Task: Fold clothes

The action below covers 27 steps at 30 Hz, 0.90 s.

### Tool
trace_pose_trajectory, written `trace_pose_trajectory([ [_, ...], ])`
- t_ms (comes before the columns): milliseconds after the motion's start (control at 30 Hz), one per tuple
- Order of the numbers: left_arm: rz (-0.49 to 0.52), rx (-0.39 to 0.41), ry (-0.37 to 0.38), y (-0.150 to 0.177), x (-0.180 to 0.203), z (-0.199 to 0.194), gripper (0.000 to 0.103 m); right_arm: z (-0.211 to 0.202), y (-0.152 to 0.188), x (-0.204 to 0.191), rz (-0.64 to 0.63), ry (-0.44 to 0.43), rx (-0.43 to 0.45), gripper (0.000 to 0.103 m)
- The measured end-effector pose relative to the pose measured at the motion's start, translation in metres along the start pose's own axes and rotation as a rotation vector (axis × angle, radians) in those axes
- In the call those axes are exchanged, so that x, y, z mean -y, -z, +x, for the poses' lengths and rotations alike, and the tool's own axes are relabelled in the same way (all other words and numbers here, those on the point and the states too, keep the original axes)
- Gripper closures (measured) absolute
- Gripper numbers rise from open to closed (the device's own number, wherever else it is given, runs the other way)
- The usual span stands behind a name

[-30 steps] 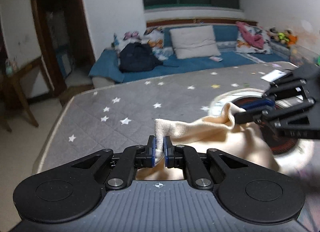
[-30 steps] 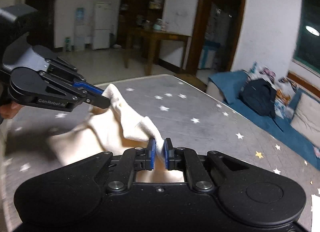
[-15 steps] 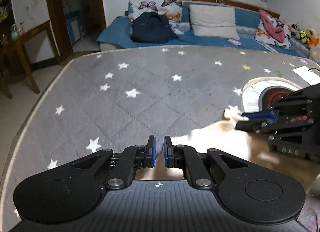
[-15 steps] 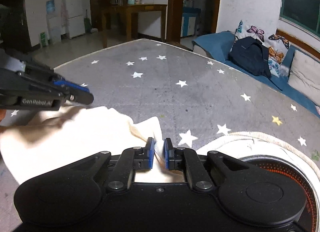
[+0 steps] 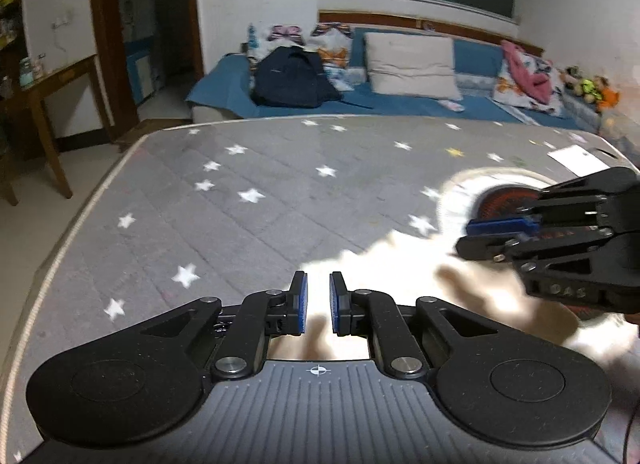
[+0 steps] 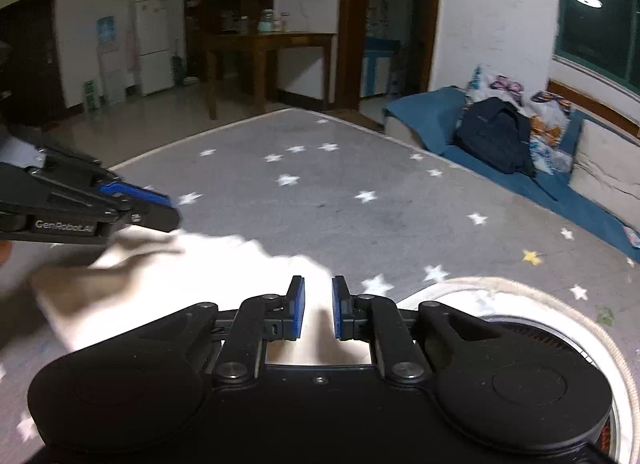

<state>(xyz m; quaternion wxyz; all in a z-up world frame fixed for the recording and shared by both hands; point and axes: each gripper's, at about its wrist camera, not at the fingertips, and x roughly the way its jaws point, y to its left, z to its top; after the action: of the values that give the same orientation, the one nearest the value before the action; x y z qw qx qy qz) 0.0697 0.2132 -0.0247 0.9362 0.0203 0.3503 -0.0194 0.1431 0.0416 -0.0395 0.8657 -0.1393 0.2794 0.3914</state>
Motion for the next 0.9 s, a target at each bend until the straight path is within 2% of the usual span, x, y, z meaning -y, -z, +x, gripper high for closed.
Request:
trace_pose_trajectory([
  [167, 0.001, -0.076, -0.017, 0.015, 0.006, 0.018, 0.091, 0.005, 0.014, -0.007, 0.002, 0.003, -0.051, 0.089],
  [300, -0.033, -0.078, -0.018, 0.022, -0.001, 0.019, 0.088, 0.005, 0.020, -0.005, 0.019, 0.002, -0.059, 0.088],
  [333, -0.040, -0.073, -0.018, 0.022, -0.002, 0.014, 0.088, 0.000, 0.019, -0.003, 0.035, -0.005, -0.051, 0.085],
  [400, -0.048, -0.048, -0.029, 0.022, -0.004, 0.004, 0.085, -0.012, 0.020, 0.002, 0.077, -0.020, -0.032, 0.074],
  [467, -0.058, -0.017, -0.042, 0.024, -0.008, -0.008, 0.074, -0.021, 0.021, 0.008, 0.103, -0.014, -0.017, 0.072],
  [500, -0.064, -0.009, -0.055, 0.025, -0.009, -0.013, 0.072, -0.025, 0.023, 0.010, 0.107, -0.004, -0.013, 0.069],
  [633, -0.100, 0.001, -0.109, 0.033, -0.019, -0.025, 0.069, -0.034, 0.032, 0.021, 0.139, 0.033, -0.019, 0.064],
  [700, -0.131, -0.004, -0.132, 0.035, -0.026, -0.030, 0.069, -0.034, 0.035, 0.026, 0.159, 0.036, -0.021, 0.057],
  [733, -0.147, -0.005, -0.142, 0.036, -0.029, -0.032, 0.067, -0.035, 0.040, 0.033, 0.204, 0.035, -0.021, 0.056],
  [900, -0.214, -0.025, -0.174, 0.045, -0.043, -0.036, 0.065, -0.035, 0.044, 0.037, 0.237, 0.037, -0.012, 0.055],
])
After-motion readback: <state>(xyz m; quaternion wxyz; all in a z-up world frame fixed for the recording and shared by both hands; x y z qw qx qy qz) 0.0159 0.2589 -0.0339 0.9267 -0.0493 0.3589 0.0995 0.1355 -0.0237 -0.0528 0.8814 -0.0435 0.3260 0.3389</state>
